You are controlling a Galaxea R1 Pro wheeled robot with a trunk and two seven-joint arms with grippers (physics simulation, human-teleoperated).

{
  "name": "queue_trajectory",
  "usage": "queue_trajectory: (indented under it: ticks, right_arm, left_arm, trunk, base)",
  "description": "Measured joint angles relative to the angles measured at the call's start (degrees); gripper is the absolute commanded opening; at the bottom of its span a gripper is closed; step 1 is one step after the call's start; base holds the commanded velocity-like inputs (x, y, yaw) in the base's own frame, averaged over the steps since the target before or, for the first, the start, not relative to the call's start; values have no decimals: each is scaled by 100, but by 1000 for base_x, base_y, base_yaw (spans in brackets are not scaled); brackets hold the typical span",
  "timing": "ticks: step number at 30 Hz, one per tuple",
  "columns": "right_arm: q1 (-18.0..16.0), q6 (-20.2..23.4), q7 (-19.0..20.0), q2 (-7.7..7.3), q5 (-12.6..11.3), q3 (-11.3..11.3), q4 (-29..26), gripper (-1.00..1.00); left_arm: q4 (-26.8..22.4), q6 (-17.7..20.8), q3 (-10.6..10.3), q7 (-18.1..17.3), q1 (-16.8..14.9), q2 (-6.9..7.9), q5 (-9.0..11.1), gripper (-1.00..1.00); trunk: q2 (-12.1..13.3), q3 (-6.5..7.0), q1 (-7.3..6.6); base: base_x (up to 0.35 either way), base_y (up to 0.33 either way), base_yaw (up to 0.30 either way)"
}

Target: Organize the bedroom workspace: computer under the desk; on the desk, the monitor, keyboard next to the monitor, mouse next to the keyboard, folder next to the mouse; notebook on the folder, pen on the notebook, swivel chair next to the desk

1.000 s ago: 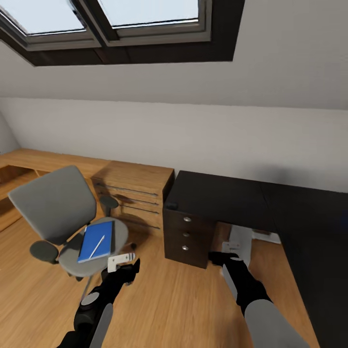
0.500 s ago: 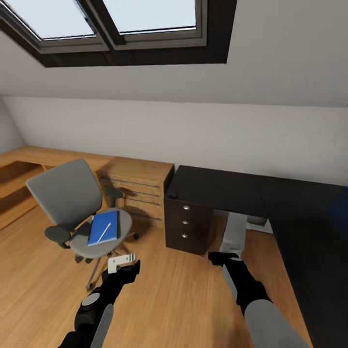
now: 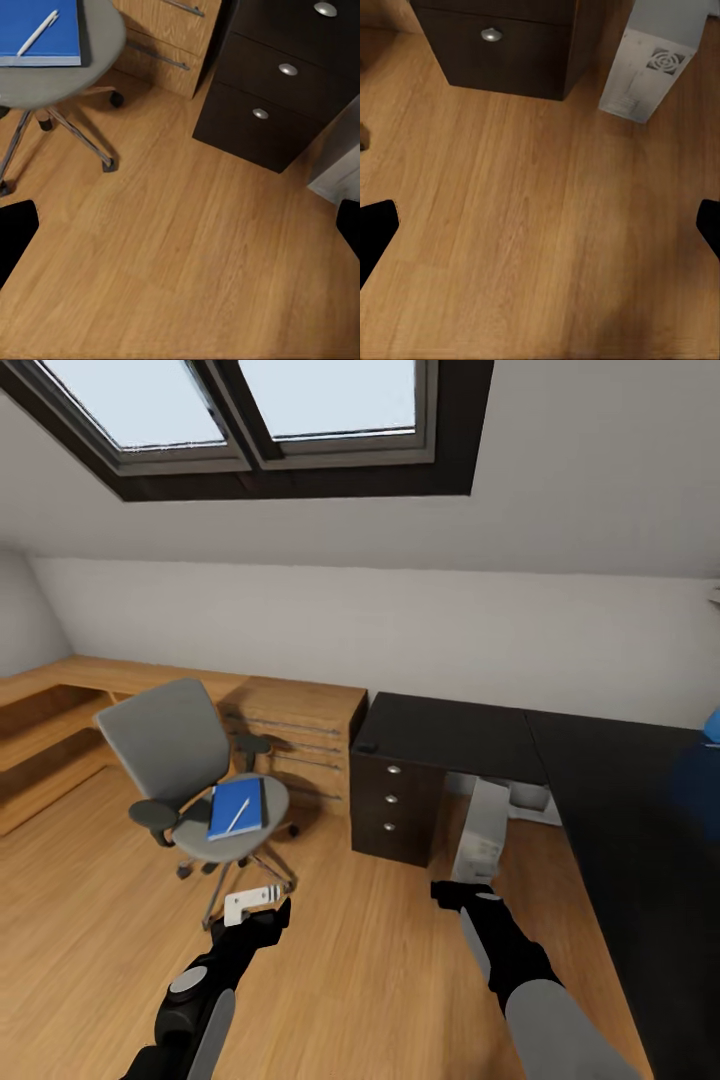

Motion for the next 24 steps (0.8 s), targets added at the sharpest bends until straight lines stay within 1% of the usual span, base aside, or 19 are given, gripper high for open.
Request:
queue_trajectory:
  ticks: [12, 24]
  right_arm:
    - [0, -6, -4, -1, 6, 10, 146, 100]
    - [0, -16, 17, 4, 10, 13, 213, 100]
  left_arm:
    - [4, 2, 1, -3, 0, -1, -2, 100]
    - [76, 5, -1, 1, 0, 0, -1, 100]
  trunk:
    - [1, 0, -1]
    - [0, 0, -1]
  base:
    - [-334, 113, 0]
    - [-327, 16, 0]
